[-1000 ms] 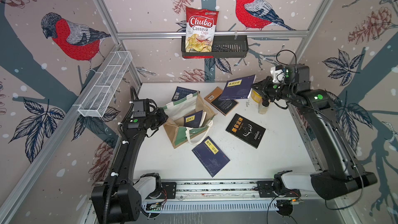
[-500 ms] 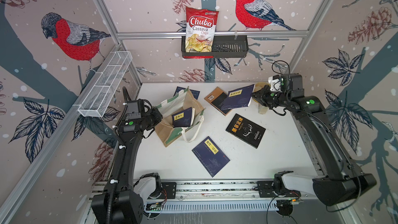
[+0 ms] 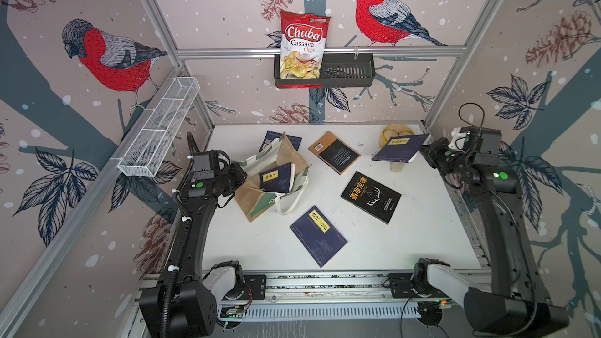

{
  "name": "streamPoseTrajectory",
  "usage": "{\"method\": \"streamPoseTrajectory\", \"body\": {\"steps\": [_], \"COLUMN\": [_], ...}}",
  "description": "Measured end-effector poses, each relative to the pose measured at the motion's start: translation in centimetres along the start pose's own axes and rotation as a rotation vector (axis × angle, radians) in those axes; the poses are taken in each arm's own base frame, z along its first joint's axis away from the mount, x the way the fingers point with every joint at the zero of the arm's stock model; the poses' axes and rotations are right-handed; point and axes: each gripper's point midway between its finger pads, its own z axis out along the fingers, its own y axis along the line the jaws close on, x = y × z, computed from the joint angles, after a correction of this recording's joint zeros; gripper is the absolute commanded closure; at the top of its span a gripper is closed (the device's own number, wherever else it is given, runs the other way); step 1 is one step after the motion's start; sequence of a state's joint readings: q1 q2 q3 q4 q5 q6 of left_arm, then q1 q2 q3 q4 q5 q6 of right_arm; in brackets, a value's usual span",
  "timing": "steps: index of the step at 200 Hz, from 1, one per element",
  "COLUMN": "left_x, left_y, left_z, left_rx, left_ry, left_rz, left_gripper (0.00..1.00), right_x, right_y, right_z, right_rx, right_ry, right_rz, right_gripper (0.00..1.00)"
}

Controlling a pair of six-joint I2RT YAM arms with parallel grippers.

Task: Take out the books from the canvas bag
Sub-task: Place the book at the center of the board.

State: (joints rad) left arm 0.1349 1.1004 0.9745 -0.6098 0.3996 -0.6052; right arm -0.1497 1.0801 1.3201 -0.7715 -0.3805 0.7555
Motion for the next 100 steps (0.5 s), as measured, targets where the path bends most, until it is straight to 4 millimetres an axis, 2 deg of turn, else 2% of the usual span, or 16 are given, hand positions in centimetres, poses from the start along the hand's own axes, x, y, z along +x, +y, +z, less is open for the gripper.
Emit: {"method": "streamPoseTrajectory", "body": {"steps": [53,74,100], "left_x": [-0.1,-0.1,-0.1], "left_y": [-0.2,-0.3,-0.4], "left_z": [0.4,0.5,0.5], "left_rx": [0.022,0.026,0.031], "left_ry": [0.004,0.004,0.003], "left_rz": [-0.005,-0.008,-0.009], "left_gripper": [1.00,1.00,1.00], "right_x": [-3.1,-3.2,-2.2], "right_y": [-6.1,-8.2,-11.9], "right_z": [-3.7,-3.9,-3.1], "right_rx": [0.105,0.140,0.198], "right_ry": [-0.122,-0.129,-0.108], "right_rz": [0.083,0.113,0.176], "right_gripper": [1.00,1.00,1.00]}}
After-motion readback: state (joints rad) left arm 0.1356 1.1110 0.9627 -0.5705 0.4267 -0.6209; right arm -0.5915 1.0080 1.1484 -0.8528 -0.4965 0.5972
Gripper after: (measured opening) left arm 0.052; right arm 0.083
